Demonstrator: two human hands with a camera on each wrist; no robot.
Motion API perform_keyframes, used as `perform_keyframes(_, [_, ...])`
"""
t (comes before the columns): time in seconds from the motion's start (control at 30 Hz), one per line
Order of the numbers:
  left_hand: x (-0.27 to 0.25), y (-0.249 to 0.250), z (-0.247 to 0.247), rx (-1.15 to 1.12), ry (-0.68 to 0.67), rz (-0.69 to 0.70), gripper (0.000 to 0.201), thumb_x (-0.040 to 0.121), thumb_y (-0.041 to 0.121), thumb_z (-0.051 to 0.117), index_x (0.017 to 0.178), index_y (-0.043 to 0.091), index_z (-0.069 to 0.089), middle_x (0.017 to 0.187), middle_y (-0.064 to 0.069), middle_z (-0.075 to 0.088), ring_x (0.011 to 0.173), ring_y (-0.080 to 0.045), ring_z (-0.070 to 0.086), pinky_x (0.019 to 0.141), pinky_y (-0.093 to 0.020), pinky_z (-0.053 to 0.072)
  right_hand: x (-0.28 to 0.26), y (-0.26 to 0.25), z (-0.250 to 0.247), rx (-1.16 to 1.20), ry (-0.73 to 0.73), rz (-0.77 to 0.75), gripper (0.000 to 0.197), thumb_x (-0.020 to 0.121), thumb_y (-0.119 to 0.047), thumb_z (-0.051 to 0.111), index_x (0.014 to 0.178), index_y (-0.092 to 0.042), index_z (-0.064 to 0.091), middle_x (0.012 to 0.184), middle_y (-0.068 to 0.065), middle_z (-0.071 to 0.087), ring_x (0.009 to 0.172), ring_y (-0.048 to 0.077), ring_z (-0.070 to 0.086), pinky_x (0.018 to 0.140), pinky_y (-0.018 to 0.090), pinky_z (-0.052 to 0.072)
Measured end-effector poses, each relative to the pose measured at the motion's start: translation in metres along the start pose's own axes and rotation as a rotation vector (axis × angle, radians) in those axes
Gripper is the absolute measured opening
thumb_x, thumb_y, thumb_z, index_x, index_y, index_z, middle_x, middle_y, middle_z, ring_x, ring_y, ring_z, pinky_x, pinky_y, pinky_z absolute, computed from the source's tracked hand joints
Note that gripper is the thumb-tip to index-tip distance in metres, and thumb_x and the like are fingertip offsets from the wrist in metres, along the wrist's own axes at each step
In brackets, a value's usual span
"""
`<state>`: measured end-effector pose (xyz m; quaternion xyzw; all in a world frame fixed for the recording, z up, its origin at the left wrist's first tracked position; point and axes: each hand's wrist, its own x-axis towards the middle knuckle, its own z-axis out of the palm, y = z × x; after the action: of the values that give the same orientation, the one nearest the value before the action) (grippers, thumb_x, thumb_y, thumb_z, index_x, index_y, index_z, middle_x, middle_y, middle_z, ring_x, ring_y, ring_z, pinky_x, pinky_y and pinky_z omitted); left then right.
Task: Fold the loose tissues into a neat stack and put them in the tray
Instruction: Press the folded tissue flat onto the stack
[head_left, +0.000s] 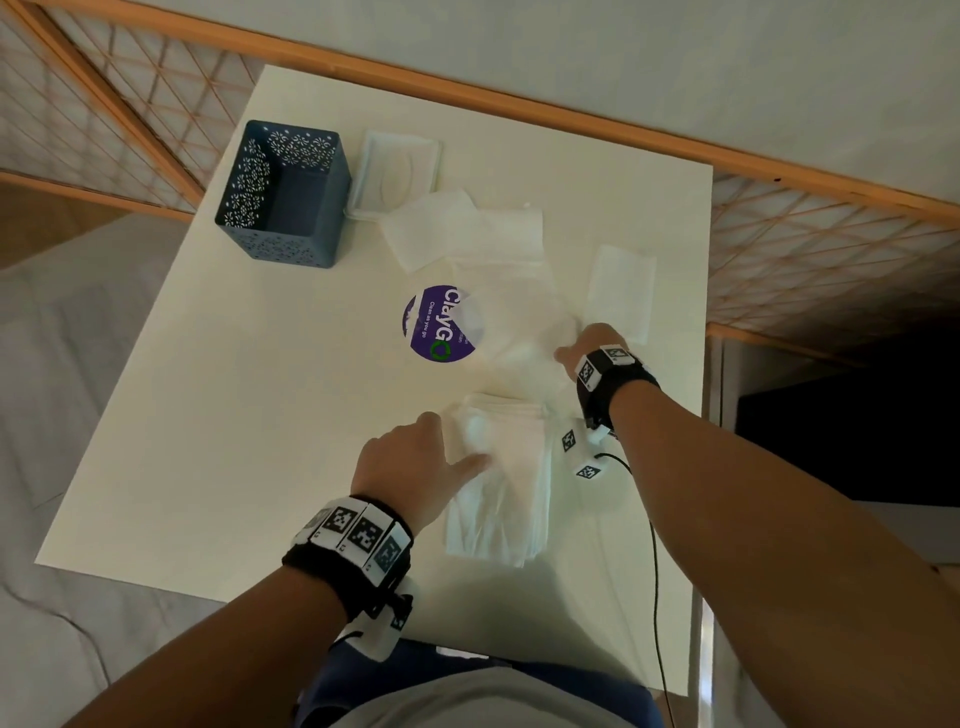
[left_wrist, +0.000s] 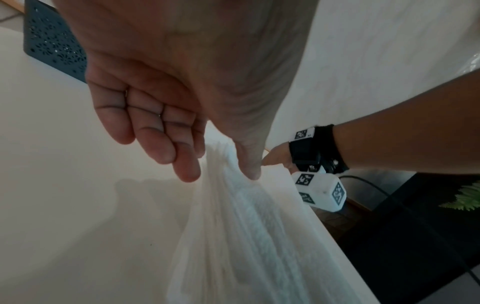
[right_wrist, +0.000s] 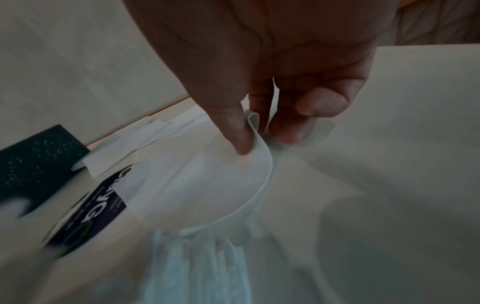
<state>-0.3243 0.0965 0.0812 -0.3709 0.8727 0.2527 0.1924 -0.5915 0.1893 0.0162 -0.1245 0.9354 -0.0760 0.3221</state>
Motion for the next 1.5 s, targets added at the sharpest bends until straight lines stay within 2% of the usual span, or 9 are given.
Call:
perform_keyframes(0.23, [0.004,-0.007,-0.023,-0.158,0.079,-0.030,0.054,0.087,0.075,0.063,0.087,0.023,0.049,0.077,0.010,0.060,0.072,-0.009,0.057,0.061,-0.030,0.036,-0.015,0.005,-0.025,0.253,0.032,-0.061,0.017,0.089,-0.025,0.067,0.086,-0.010,0.059,0.076,0.002,0.059,0.066,0.023,0.056,0.057,0.028,0.041])
perform_keyframes(0.63, [0.017,0.031,-0.075,-0.521,0.098,0.158,0.031,0.091,0.051,0.073,0.100,0.025,0.059,0.099,0.010,0.067,0.096,-0.011,0.066,0.081,-0.030,0.048,-0.111,0.008,-0.113,0.623,0.127,-0.398,0.018,0.085,-0.022,0.068,0.083,-0.017,0.051,0.073,-0.003,0.046,0.066,0.015,0.040,0.061,0.032,0.032])
perform_keyframes(0.87, [0.011,0.067,-0.108,-1.013,0.042,0.261,0.063,0.080,0.071,0.074,0.123,0.027,0.062,0.123,0.009,0.069,0.106,-0.004,0.065,0.098,-0.030,0.050,-0.173,0.010,-0.158,1.072,-0.083,-0.480,0.030,0.074,-0.008,0.061,0.104,-0.014,0.063,0.093,0.005,0.070,0.081,0.025,0.067,0.066,0.035,0.054])
perform_keyframes(0.93, [0.009,0.074,-0.114,-1.190,-0.046,0.243,0.072,0.072,0.076,0.069,0.126,0.028,0.065,0.127,0.008,0.072,0.115,-0.006,0.067,0.109,-0.038,0.049,-0.184,0.012,-0.165,1.132,-0.154,-0.519,0.038,0.076,-0.004,0.058,0.113,-0.010,0.062,0.100,0.009,0.070,0.086,0.027,0.067,0.068,0.035,0.054])
perform_keyframes(1.0, [0.005,0.079,-0.119,-1.338,-0.229,0.228,0.071,0.084,0.075,0.064,0.135,0.025,0.064,0.131,0.003,0.073,0.122,-0.013,0.069,0.109,-0.041,0.049,-0.190,0.015,-0.168,1.174,-0.197,-0.531,0.044,0.077,-0.002,0.058,0.120,-0.007,0.060,0.106,0.014,0.069,0.092,0.031,0.066,0.073,0.038,0.053])
perform_keyframes(1.13, [-0.007,0.081,-0.116,-1.458,-0.509,0.356,0.051,0.107,0.038,0.056,0.149,0.011,0.056,0.146,-0.010,0.064,0.138,-0.029,0.059,0.110,-0.045,0.051,-0.188,0.021,-0.167,1.168,-0.170,-0.482,0.033,0.086,0.001,0.064,0.117,-0.009,0.063,0.104,0.012,0.072,0.087,0.027,0.069,0.070,0.035,0.056])
perform_keyframes(1.23, [-0.006,0.076,-0.113,-1.507,-0.396,0.318,0.041,0.102,0.016,0.065,0.142,0.005,0.062,0.138,-0.013,0.069,0.132,-0.032,0.063,0.107,-0.045,0.054,-0.179,0.027,-0.160,1.044,-0.033,-0.408,0.017,0.092,-0.002,0.069,0.107,-0.011,0.065,0.098,0.006,0.076,0.085,0.025,0.072,0.073,0.040,0.058])
perform_keyframes(1.37, [-0.005,0.073,-0.108,-1.314,-0.112,0.256,0.032,0.095,0.024,0.077,0.124,0.011,0.073,0.121,-0.007,0.077,0.114,-0.028,0.073,0.104,-0.052,0.056,-0.177,0.025,-0.144,0.921,0.057,-0.376,0.033,0.083,-0.023,0.078,0.114,-0.015,0.074,0.107,0.004,0.079,0.099,0.030,0.076,0.094,0.057,0.059])
perform_keyframes(1.5, [-0.012,0.081,-0.100,-1.070,0.118,0.289,0.013,0.097,0.028,0.075,0.105,0.018,0.078,0.099,0.007,0.080,0.090,-0.010,0.075,0.077,-0.026,0.059,-0.184,0.012,-0.129,0.859,0.105,-0.388,0.045,0.068,-0.045,0.075,0.104,-0.018,0.073,0.100,0.006,0.079,0.094,0.031,0.076,0.084,0.065,0.059])
